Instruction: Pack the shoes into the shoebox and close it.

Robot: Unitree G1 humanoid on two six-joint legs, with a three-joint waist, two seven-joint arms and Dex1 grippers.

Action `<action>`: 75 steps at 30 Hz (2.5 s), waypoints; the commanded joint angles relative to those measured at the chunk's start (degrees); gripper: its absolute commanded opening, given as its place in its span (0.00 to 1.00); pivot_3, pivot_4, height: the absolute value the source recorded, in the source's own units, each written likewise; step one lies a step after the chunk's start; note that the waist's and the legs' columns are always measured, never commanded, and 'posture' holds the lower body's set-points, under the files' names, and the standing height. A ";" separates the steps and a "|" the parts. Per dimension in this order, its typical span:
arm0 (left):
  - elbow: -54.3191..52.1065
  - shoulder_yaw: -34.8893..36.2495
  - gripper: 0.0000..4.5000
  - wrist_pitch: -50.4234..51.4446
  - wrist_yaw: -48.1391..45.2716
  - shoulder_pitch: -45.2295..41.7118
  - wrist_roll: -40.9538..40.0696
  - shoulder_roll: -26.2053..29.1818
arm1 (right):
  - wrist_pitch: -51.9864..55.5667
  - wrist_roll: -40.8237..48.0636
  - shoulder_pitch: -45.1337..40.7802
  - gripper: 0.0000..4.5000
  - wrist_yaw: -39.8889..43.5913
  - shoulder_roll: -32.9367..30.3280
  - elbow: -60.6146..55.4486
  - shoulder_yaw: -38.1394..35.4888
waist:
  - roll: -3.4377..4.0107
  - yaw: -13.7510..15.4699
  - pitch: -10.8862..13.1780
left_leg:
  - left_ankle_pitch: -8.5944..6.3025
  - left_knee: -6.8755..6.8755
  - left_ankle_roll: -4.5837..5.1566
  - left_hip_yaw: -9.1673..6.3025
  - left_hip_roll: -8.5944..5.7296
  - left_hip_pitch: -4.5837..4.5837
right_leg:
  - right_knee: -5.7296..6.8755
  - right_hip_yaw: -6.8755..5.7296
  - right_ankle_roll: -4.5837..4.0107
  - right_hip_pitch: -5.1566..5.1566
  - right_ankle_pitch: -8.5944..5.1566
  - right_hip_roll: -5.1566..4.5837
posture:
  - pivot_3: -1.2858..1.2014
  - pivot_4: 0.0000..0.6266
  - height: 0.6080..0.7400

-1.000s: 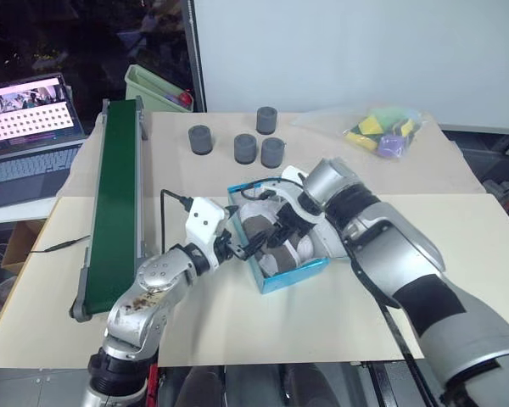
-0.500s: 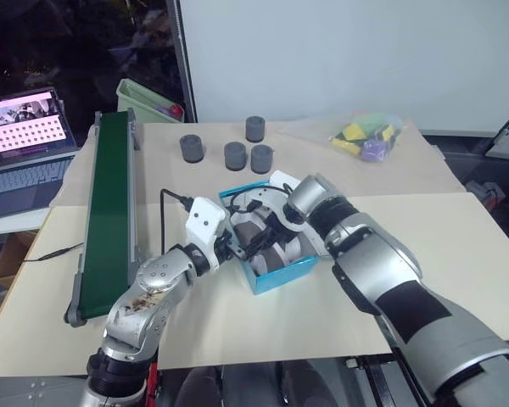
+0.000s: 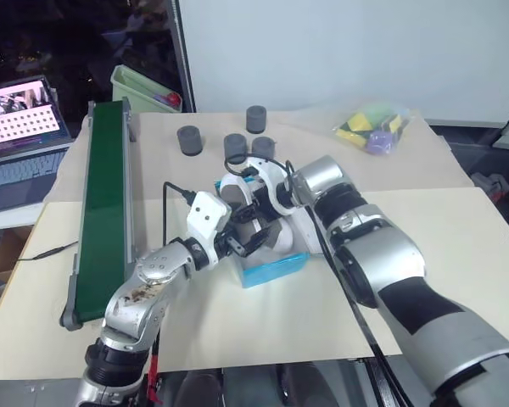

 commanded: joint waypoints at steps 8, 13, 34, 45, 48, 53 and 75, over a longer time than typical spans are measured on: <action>0.09 1.46 1.00 -2.13 -0.18 -1.11 -0.17 0.30 | 7.68 5.44 1.34 0.67 -6.52 -6.76 -14.90 -7.79 | 0.00 0.38 0.00 | 0.00 0.00 0.00 0.01 0.00 0.03 | 0.02 0.00 0.00 0.05 0.00 0.02 | 0.52 0.24 0.92; -0.77 1.23 1.00 -1.75 0.49 -0.83 0.04 0.17 | 10.79 7.32 9.57 0.67 -17.11 -1.37 -27.57 -11.93 | 0.00 0.14 0.00 | 0.00 -0.02 0.00 0.01 0.03 0.04 | 0.03 0.00 0.00 0.07 0.00 0.03 | 0.52 0.24 0.92; -2.01 2.85 1.00 -1.07 0.86 0.17 -0.46 1.91 | -5.46 9.42 8.53 0.23 -26.89 3.36 -32.65 -12.98 | 0.04 0.10 0.03 | 0.00 0.00 0.00 0.01 0.03 0.04 | 0.02 -0.01 0.00 0.06 0.00 0.04 | 0.52 0.24 0.92; -3.09 2.45 1.00 -1.11 1.34 1.38 0.00 1.74 | -15.54 8.96 2.73 0.01 -28.44 2.83 -29.59 -12.23 | 0.05 -0.09 0.07 | 0.01 0.00 0.00 0.01 0.03 0.04 | 0.04 0.00 0.00 0.03 0.00 0.04 | 0.52 0.24 0.92; -4.36 2.18 1.00 -0.58 1.89 1.93 -0.04 1.58 | -17.25 8.88 0.79 0.01 -28.23 2.67 -26.78 -11.65 | 0.07 -0.05 0.10 | 0.00 -0.01 0.00 0.01 0.03 0.00 | 0.04 0.00 0.00 -0.03 0.00 0.04 | 0.52 0.24 0.92; -5.64 2.25 1.00 0.34 3.00 2.58 -0.29 1.13 | -18.52 6.24 6.15 0.01 -22.42 5.93 -18.76 -4.73 | 0.02 -0.10 0.05 | 0.00 -0.08 0.01 0.02 0.06 0.22 | -0.08 -0.01 0.00 0.26 0.00 0.05 | 0.52 0.24 0.92; -6.31 4.10 1.00 3.39 4.33 0.19 -1.34 1.37 | -26.74 0.78 8.84 0.01 -16.33 8.74 2.78 -2.44 | 0.14 0.32 0.14 | 0.01 -0.01 -0.01 -0.01 0.02 0.29 | -0.01 -0.01 -0.01 0.27 -0.01 0.04 | 0.52 0.24 0.92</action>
